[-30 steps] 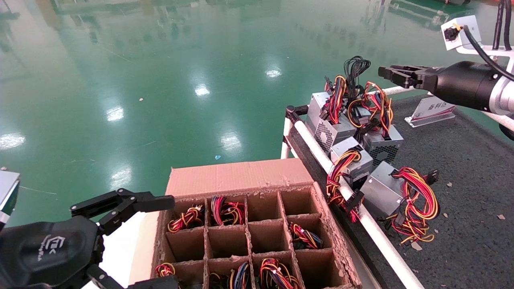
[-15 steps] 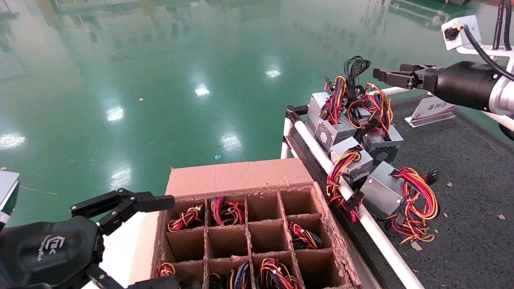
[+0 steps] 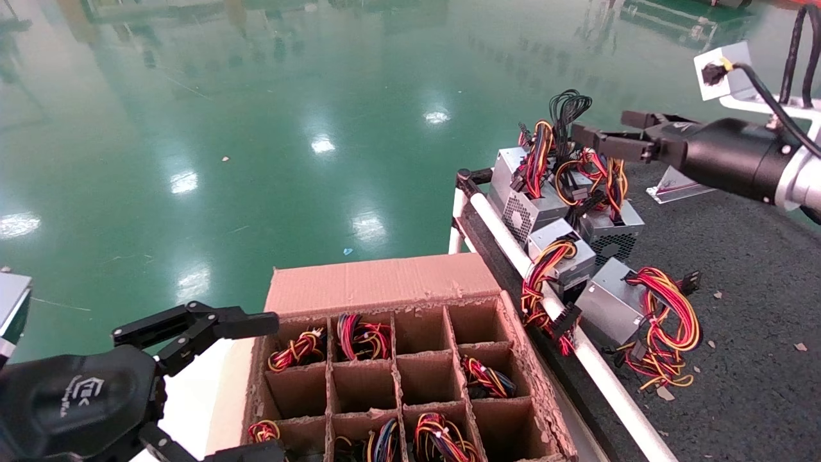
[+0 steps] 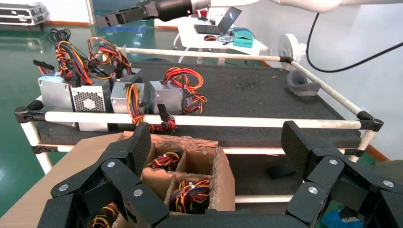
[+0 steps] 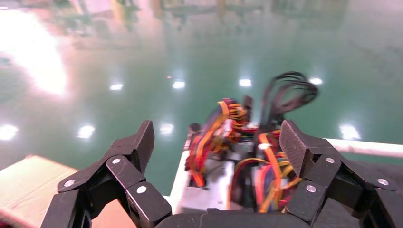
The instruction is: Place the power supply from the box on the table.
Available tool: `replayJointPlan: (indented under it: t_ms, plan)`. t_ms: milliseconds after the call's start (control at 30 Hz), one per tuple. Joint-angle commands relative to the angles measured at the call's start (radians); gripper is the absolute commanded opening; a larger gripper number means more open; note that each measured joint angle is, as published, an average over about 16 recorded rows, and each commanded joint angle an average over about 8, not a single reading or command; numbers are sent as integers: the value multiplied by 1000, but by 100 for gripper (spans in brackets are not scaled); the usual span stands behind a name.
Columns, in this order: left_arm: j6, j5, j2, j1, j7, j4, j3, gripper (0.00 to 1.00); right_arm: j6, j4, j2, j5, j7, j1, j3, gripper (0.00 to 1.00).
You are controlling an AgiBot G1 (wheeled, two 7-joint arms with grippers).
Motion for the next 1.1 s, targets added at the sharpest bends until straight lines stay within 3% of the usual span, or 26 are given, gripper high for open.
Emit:
replayJointPlan:
  t_ms: [33,1100]
  plan:
    - [0,0,0,0,0,0,0,100,-19,43,13,20,3,-31,8,100]
    - [0,0,0,0,0,0,0,100,-324,726,223,335,50,-519,132,100]
